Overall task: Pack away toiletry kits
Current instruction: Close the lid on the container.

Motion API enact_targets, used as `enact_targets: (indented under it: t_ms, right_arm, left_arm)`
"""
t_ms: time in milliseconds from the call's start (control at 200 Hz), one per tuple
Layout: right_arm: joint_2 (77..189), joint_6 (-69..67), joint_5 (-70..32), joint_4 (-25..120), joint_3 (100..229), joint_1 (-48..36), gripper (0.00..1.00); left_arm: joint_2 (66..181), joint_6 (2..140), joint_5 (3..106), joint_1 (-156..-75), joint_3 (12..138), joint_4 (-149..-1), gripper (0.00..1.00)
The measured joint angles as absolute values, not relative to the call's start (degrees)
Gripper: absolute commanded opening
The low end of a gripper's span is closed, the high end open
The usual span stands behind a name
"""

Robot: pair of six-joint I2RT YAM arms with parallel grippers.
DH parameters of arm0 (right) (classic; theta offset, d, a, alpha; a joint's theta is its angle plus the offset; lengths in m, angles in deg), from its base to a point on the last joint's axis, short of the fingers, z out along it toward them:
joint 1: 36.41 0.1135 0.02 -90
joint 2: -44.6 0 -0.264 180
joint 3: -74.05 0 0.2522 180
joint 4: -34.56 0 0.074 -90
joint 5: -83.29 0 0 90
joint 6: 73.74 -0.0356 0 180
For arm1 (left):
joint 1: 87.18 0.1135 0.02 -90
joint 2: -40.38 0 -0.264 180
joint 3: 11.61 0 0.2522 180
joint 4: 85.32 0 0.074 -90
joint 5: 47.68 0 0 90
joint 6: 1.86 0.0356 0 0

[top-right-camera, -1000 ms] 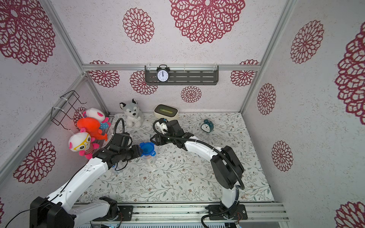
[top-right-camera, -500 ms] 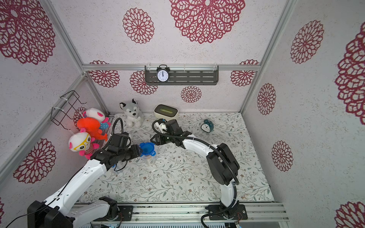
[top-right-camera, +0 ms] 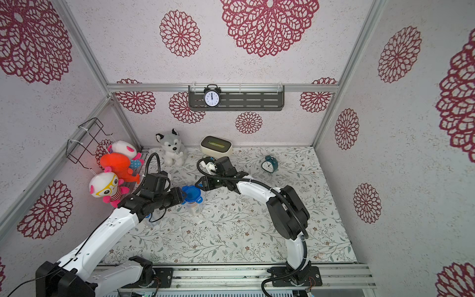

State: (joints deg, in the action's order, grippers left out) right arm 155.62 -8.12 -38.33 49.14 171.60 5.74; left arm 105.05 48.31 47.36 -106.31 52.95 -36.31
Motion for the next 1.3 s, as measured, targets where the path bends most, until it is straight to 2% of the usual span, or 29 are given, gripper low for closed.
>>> enact_targets:
  t_ms: [595,1161,1221,1296]
  right_arm:
    - [155.6,-5.8,-39.6,49.1,171.6,6.5,0.44]
    - [155.6,-4.7,-39.7,49.9,171.6,7.2,0.44]
    - [155.6,-4.5,-39.6,50.0,171.6,7.3,0.47]
    - [155.6,-4.0,-39.0,50.0,171.6,7.3,0.58]
  left_arm:
    - [102.7,45.2,50.4,-106.8,50.7,-37.8,0.48]
    - [102.2,44.4,50.6,-107.2,50.0,-37.9,0.48]
    - [102.0,44.4,50.5,-107.2,50.0,-37.9,0.48]
    - [101.9,44.4,49.7,-107.2,50.0,-37.8,0.49]
